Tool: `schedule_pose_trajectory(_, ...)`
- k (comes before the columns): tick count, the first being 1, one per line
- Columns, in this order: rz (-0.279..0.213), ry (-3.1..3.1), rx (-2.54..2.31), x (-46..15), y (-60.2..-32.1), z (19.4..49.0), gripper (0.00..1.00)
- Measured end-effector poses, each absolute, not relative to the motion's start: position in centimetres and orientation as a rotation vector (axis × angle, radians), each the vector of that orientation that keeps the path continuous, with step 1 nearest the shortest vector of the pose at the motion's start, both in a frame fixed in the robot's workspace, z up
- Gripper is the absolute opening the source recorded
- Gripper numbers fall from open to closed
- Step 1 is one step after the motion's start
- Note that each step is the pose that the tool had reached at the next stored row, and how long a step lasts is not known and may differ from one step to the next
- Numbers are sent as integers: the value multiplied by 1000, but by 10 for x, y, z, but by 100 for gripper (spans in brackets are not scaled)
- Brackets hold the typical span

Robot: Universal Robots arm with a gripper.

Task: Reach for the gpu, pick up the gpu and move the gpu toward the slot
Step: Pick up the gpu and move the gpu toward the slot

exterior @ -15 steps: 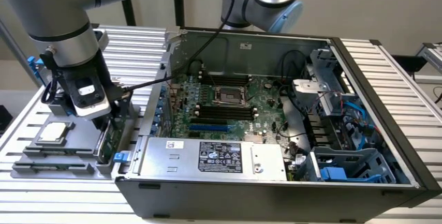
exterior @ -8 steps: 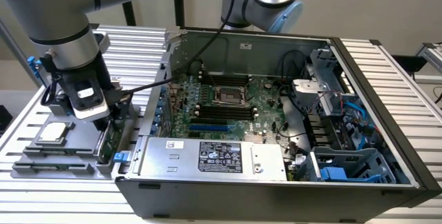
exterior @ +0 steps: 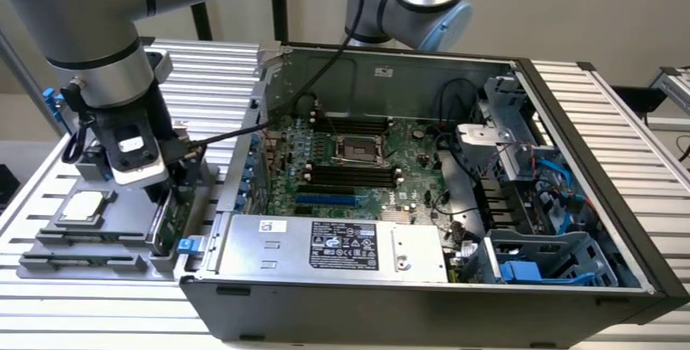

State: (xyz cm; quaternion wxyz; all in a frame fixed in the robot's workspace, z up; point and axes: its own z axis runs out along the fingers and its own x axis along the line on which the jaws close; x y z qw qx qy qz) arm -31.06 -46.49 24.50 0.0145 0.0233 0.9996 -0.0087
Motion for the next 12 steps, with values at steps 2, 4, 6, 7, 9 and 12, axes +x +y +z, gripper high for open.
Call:
schedule_pose_trajectory(2,-27,3112,73,-312,-464,244,42)
schedule_pose_trajectory(4,-28,3112,72,-312,-464,244,42)
schedule_pose_trajectory(6,-28,3112,72,-312,-464,243,42)
schedule_pose_trajectory(7,-27,3112,72,-312,-464,243,42)
schedule_pose_trajectory(9,-28,3112,73,-312,-464,243,40)
schedule_pose_trajectory(12,-27,3112,73,-312,-464,243,33)
